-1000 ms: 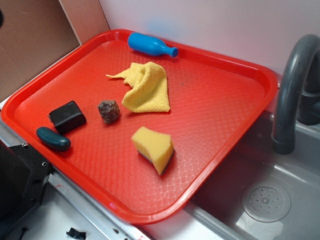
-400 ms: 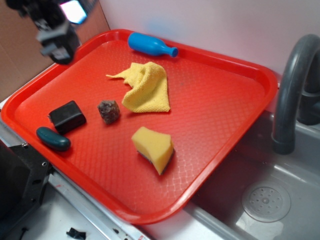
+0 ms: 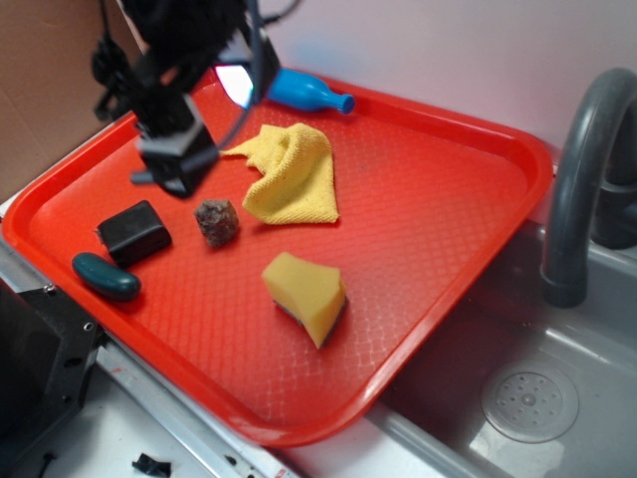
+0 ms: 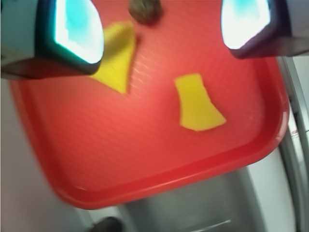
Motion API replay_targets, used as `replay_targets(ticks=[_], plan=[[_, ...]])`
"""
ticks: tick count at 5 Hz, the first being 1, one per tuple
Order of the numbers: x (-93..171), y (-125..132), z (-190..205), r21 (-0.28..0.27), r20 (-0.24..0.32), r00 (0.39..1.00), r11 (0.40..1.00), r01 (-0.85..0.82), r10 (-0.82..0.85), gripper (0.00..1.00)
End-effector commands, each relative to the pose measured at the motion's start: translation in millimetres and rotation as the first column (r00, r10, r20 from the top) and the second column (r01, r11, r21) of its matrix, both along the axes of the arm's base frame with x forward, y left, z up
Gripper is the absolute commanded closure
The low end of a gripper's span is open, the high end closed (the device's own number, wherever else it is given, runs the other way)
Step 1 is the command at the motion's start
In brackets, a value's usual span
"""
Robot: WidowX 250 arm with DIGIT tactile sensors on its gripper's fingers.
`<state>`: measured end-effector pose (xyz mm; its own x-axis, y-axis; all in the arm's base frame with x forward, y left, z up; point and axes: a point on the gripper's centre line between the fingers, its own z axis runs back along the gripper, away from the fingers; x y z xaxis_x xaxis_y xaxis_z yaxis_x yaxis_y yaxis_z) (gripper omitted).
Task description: Grab the green sponge.
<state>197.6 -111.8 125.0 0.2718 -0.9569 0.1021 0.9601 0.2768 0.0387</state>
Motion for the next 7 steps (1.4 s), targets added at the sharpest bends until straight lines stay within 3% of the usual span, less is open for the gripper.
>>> replay_targets(ticks=[1,3,4,5,7], plan=[[-15,-19,-37,0.02,-0.095,0.99,0.994,0.11,-0.108,0.0],[-23,-30,-77,0.116,-0.134,0.985,0.985,0.125,-0.109,0.0],[-26,-33,-89,0.218,-0.091,0.991,0.97,0.111,-0.093,0.0],[-27,-35,-93,0.231,-0.091,0.991,0.966,0.118,-0.1,1.0],[-23,-31,-86,0.254,-0.062,0.997,0.966,0.049,-0.034,1.0]])
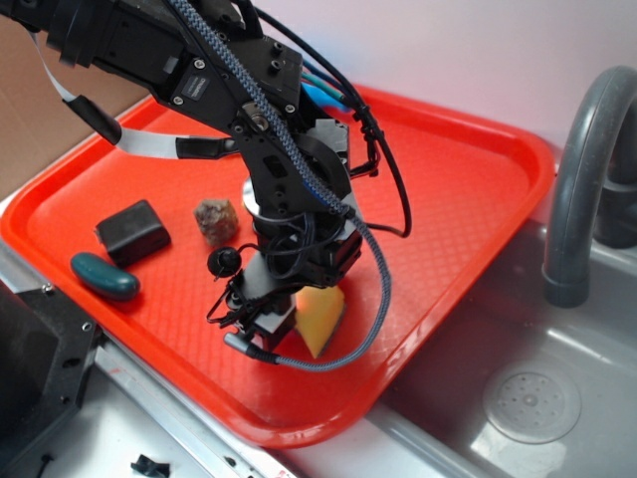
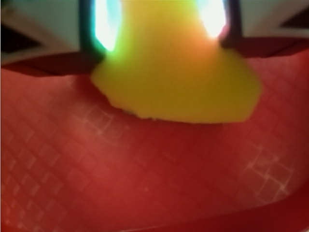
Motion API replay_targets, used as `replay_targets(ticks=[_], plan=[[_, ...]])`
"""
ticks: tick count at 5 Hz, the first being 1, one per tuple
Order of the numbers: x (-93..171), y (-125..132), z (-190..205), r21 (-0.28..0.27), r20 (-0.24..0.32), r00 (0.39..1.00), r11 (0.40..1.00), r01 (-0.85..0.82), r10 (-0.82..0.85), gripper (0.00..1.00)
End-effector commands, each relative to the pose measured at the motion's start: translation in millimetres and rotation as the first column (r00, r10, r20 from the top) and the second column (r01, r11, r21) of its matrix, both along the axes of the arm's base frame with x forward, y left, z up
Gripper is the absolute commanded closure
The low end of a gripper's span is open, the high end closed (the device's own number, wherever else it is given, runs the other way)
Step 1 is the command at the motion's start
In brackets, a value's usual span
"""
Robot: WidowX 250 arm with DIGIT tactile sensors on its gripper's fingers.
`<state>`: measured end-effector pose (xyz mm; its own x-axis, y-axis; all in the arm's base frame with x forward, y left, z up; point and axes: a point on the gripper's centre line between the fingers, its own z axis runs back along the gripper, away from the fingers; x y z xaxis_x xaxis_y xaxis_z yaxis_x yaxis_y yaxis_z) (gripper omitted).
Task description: Grab the green sponge.
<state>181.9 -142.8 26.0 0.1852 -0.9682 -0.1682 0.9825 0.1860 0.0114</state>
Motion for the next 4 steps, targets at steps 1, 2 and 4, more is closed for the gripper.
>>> replay_targets(ticks=[1,2,4], plan=[[5,14,57,-0.034,0.03,0.96,0.96,-0.276,0.277,1.0],[9,32,95,-0.083,0.071,0.859,0.861,-0.501,0.507,1.0],[1,74,178,-0.199,0.062,0.506,0.508,-0.838,0.86,1.0]])
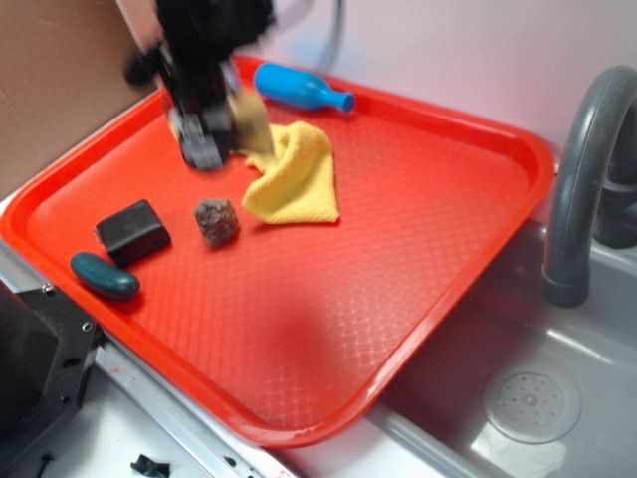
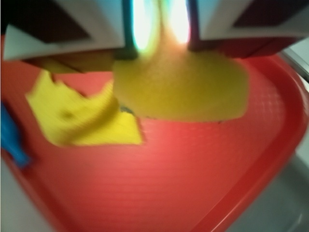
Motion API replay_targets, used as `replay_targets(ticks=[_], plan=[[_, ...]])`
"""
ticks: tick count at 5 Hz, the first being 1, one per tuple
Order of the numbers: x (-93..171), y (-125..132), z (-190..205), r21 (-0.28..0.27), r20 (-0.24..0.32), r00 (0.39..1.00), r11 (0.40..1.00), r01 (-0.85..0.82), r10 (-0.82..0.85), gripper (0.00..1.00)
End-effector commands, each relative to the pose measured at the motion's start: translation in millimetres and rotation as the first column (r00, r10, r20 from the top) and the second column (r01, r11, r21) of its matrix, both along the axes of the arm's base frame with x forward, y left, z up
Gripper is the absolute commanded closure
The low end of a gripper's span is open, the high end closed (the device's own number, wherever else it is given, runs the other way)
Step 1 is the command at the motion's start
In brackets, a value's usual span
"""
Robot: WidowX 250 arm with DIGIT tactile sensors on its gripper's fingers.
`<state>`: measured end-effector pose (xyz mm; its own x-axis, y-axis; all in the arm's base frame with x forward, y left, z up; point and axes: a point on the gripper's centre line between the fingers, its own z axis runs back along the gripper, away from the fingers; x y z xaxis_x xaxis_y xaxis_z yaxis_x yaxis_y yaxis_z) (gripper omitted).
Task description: Grab the green sponge.
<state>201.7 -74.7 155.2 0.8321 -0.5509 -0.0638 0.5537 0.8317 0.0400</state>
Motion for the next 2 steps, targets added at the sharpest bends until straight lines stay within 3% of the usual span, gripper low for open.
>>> replay_targets(ticks=[1,2], plan=[[-26.5,17.4,67.8,-0.134,0.068,0.93,0.927,-0.351,0.362,1.0],[-27.0,13.8,68.7,-0.087,0.038,0.944,0.943,-0.322,0.326,1.0]])
